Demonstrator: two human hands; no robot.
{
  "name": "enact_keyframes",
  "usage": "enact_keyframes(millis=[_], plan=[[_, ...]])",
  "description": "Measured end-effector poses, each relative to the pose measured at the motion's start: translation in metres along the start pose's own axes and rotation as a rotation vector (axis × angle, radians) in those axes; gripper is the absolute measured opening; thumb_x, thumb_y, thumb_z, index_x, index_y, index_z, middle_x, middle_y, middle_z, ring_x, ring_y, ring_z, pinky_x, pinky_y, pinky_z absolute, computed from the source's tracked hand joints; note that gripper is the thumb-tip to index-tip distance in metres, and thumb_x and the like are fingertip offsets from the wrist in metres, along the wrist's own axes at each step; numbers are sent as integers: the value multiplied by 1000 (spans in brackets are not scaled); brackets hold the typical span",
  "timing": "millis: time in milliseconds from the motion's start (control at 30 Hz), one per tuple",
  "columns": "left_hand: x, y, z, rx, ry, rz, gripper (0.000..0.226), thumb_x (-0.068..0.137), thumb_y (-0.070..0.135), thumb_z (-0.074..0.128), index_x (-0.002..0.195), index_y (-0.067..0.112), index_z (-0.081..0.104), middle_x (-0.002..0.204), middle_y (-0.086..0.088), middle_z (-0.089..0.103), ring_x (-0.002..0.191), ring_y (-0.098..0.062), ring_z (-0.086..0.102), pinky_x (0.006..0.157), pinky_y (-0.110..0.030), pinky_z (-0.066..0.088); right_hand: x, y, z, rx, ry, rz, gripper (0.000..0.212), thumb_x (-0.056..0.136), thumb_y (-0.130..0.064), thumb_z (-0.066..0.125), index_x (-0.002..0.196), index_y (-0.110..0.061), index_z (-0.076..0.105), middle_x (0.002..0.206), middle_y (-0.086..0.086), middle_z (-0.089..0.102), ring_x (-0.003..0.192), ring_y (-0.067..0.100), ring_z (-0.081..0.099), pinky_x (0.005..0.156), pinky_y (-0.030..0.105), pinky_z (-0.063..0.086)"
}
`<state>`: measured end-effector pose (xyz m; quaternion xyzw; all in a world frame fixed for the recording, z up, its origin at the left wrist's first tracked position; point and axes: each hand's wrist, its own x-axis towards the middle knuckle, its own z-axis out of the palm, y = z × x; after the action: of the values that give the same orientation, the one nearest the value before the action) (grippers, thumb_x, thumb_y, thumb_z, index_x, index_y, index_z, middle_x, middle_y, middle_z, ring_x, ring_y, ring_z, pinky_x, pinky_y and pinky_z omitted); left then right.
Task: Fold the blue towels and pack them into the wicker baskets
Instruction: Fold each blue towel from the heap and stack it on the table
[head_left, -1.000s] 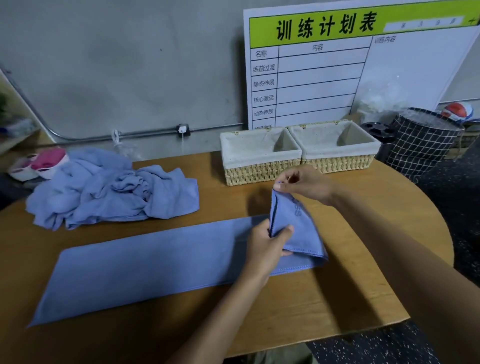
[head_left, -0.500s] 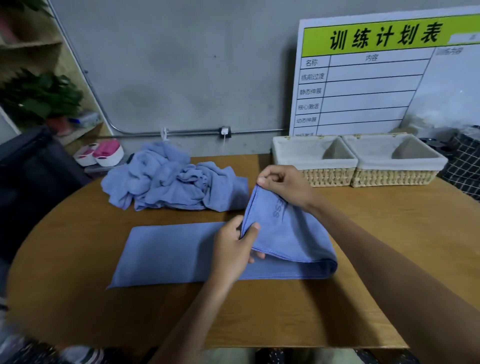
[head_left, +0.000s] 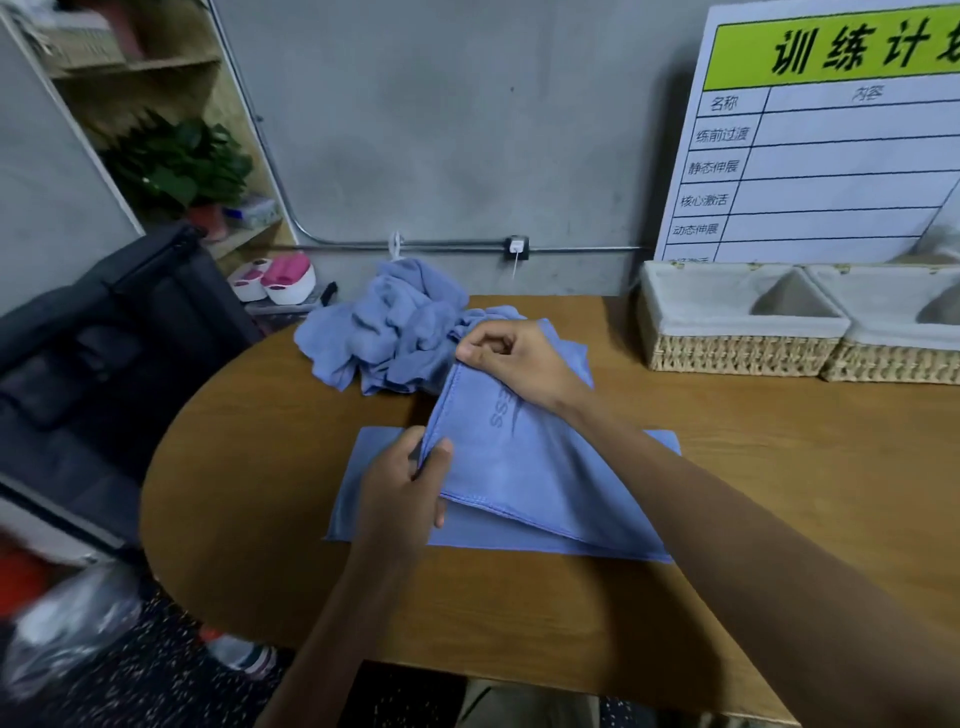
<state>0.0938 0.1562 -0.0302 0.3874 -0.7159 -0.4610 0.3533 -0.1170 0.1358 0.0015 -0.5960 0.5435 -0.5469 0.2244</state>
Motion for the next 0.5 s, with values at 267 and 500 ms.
enact_keyframes(millis=[267, 500], plan=[[4, -18, -54, -24, 66, -10, 28, 103, 23, 55, 87, 0, 59, 56, -9, 46, 46, -22, 45, 44, -30, 37, 31, -1, 60, 81, -28, -22, 16, 92, -14, 71, 82, -2, 72, 63, 25, 52, 61, 17, 37, 59, 31, 31], [3, -66, -79, 344, 197, -97, 31, 98, 35, 59, 91, 5, 63, 63, -11, 53, 59, -32, 53, 53, -37, 36, 44, 30, 117, -139, -130, 9, 16, 92, -32, 70, 93, -17, 74, 78, 9, 69, 65, 11, 54, 65, 36, 45]])
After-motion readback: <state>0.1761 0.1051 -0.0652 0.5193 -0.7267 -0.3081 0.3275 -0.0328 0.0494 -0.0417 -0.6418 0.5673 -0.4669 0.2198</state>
